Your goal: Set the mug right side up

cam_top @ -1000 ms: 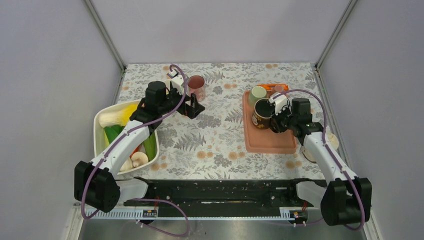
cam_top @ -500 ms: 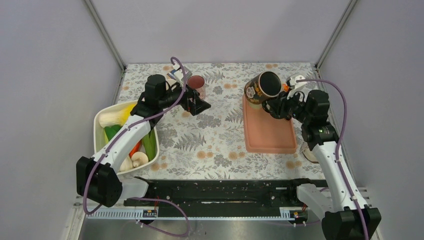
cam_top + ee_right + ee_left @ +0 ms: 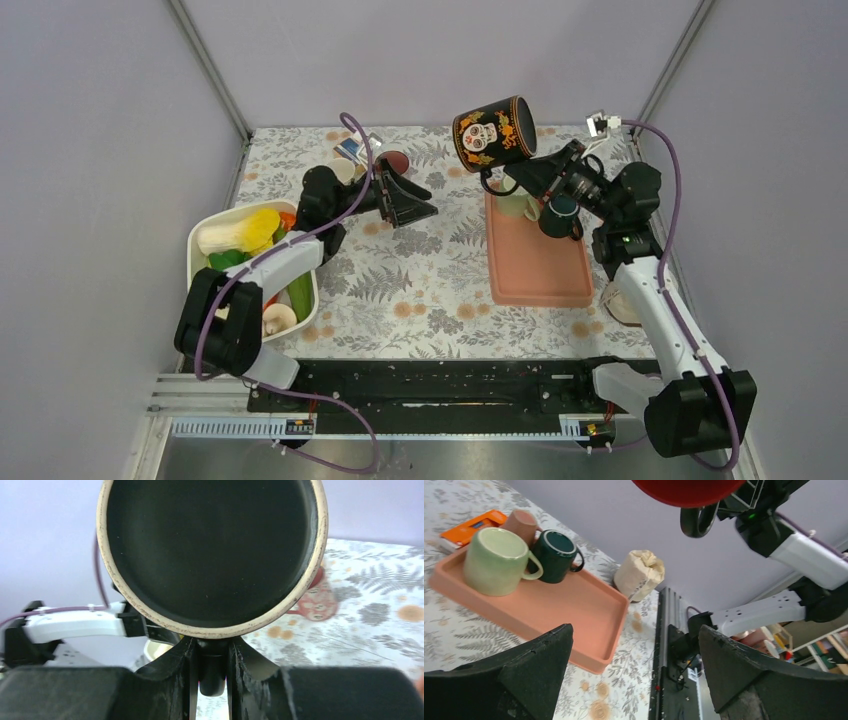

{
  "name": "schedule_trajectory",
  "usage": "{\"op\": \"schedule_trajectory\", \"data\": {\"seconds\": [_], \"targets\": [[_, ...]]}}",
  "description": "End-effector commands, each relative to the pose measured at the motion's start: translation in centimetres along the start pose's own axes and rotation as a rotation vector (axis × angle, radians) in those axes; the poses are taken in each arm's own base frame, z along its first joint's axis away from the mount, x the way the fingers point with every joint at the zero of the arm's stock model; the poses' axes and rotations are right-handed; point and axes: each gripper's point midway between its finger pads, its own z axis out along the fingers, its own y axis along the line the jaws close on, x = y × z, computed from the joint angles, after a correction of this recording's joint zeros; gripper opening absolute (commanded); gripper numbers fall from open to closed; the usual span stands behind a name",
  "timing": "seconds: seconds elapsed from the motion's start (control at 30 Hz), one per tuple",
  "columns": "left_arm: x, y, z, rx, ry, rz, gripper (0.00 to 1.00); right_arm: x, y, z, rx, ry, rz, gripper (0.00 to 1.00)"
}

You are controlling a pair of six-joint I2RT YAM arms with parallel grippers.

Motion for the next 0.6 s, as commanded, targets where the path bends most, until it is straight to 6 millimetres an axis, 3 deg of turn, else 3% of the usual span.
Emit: {"op": "schedule_trajectory", "data": {"seconds": [0.0,0.17,0.57], "targets": [[-2.2,-3.7,0.6,0.177,-0.084,0.041,0.99,-4.6,8.4,0.6,-0.294,-0.135,-0.058,0.00],[-2.6,-4.8,0.9,0.244,-0.123,0.014,0.99,-2.9,9.0,2.2,-0.344,-0.111,0.006,0.00],[-2.7,-6.2,1.5,0.283,-0.148,0.007,0.97,0.7,7.3,4.8,-0.337,-0.068,0.116,0.00]]}}
